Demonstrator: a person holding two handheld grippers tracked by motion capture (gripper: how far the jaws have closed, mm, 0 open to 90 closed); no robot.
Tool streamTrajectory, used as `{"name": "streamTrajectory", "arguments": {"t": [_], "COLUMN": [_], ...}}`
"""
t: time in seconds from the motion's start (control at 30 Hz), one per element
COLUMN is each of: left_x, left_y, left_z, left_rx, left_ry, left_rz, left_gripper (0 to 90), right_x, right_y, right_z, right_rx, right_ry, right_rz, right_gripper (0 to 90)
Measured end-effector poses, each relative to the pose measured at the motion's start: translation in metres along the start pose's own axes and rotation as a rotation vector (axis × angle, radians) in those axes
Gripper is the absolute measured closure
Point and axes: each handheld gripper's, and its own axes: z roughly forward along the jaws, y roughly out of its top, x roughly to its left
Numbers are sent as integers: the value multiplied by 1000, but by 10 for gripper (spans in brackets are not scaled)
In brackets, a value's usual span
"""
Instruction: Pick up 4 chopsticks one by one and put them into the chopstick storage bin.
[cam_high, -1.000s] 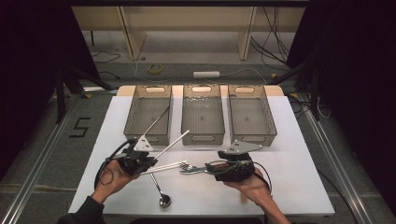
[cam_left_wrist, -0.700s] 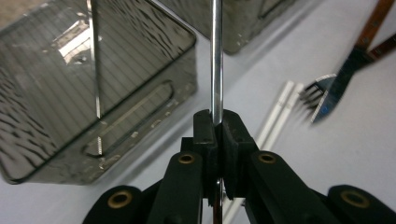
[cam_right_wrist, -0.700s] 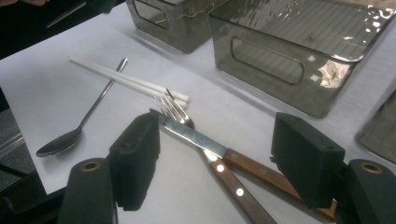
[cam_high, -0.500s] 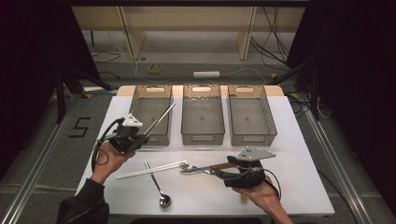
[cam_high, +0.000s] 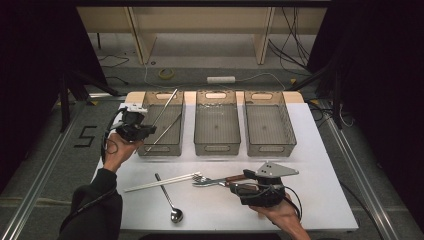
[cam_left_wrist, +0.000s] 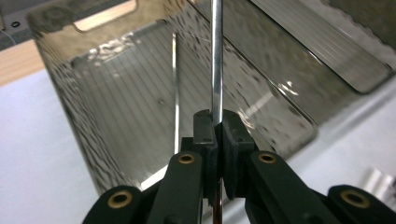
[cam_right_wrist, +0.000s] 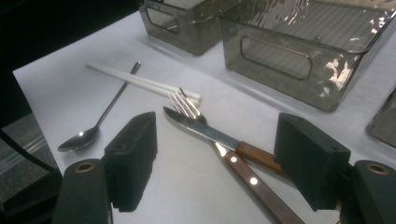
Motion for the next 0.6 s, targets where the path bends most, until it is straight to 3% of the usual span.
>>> {"name": "streamTrajectory", "arguments": {"t": [0.23,0.6], "left_x": [20,34], "left_y": [12,21], "left_z": [9,25], "left_rx": [-5,-4], "left_ry": [24,43], "left_rz": [-38,-55], "left_gripper": [854,852], "right_x": [-1,2], "right_y": [-2,-7], "right_z": [-9,-10], "right_rx": [-54,-41], "right_ry": [-14,0], "right_rz": [17,7], "right_gripper": [299,299]}}
